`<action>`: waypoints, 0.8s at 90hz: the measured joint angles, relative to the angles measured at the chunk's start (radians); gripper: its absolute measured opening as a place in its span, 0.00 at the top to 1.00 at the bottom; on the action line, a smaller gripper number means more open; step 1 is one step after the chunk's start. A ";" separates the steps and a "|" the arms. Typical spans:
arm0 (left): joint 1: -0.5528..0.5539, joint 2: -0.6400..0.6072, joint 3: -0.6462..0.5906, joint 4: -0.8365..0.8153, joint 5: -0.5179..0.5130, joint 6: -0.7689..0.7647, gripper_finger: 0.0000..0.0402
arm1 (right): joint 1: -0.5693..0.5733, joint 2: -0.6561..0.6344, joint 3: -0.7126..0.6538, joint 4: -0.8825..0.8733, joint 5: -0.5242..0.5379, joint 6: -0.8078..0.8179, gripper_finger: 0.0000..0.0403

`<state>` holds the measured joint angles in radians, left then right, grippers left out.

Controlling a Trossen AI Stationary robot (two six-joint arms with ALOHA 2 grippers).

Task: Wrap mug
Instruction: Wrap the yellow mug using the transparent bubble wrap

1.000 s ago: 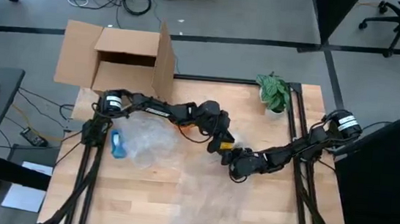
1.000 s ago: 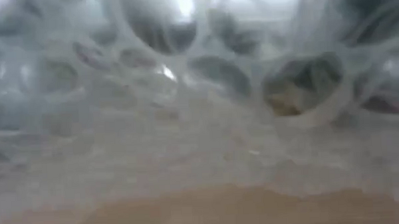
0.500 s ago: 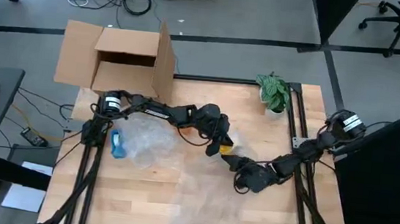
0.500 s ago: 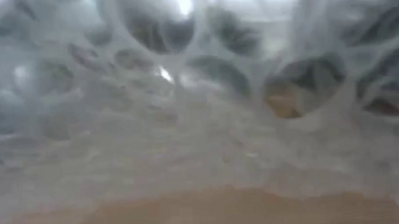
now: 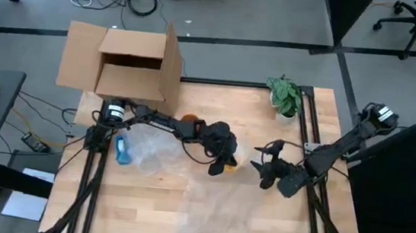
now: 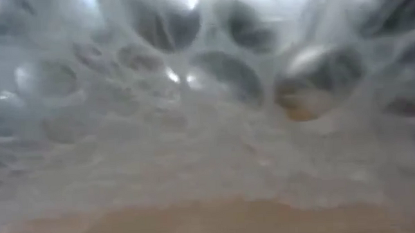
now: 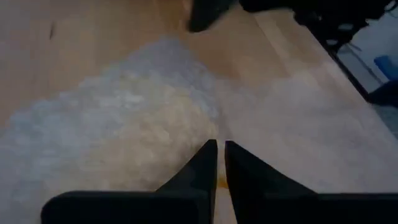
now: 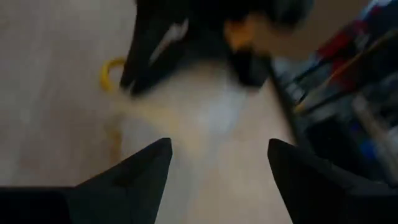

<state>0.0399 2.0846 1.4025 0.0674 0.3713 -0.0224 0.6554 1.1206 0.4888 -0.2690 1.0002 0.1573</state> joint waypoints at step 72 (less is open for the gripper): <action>-0.004 -0.001 -0.001 -0.231 -0.099 0.061 0.95 | -0.470 0.319 -0.120 0.797 -0.531 -0.535 0.49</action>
<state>0.0363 2.0834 1.4018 -0.1635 0.2718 0.0389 0.1857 1.4399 0.3687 0.5279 0.4690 -0.3775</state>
